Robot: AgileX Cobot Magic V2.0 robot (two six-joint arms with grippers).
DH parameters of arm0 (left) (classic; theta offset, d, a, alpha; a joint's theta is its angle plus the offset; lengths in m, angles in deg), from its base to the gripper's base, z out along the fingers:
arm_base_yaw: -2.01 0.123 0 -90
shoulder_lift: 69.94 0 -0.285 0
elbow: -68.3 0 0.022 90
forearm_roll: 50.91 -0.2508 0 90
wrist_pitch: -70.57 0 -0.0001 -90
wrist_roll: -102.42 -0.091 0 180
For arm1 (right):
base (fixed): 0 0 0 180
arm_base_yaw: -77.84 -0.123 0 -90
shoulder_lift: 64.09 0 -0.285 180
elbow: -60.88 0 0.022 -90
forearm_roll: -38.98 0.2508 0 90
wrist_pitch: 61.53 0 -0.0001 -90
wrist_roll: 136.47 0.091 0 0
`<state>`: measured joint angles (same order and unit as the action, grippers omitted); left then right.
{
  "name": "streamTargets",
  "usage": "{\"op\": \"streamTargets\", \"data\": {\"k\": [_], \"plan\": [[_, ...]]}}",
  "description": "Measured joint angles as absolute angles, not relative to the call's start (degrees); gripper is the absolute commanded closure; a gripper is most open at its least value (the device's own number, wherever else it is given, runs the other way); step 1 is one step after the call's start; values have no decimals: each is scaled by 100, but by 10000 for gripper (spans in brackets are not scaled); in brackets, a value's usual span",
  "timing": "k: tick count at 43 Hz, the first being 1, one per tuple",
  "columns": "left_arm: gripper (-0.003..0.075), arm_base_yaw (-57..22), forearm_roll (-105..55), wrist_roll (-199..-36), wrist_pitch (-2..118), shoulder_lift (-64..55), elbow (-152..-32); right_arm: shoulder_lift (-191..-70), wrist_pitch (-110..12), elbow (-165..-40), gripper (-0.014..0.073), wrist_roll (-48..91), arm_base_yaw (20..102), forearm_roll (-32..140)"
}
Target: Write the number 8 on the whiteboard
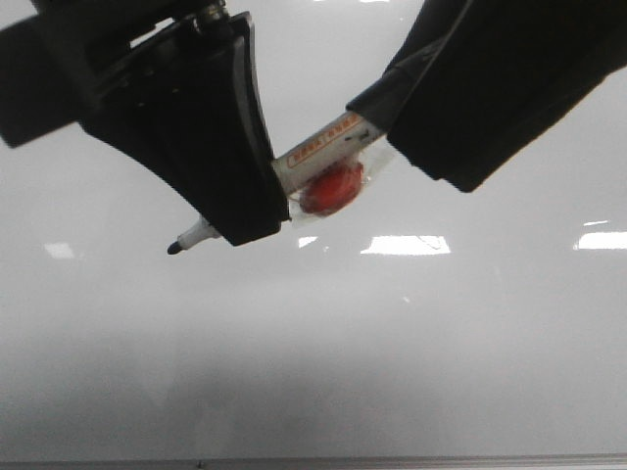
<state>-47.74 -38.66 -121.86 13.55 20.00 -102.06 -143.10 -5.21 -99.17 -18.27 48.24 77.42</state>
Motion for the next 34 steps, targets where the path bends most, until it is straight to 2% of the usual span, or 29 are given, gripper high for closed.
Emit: {"op": "streamTargets", "data": {"k": [8,10,24,29,34], "plan": [[730,-4774,-3880,-12196,1355,2000,-10229,-14404,-642,-9917,132,-1949,4824,8027],[730,-4774,-3880,-12196,1355,2000,-10229,-14404,-668,-9917,155,-1991,4824,8064],[718,-4774,-3880,-12196,1355,2000,-10229,-14404,-687,-9919,450,-2036,4824,8077],[599,-4774,-3880,-12196,1355,2000,-10229,-14404,-701,-9919,567,-2036,4824,8077],[400,-4774,-3880,-12196,1355,2000,-10229,-14404,-701,-9919,655,-2045,4824,8077]]}}
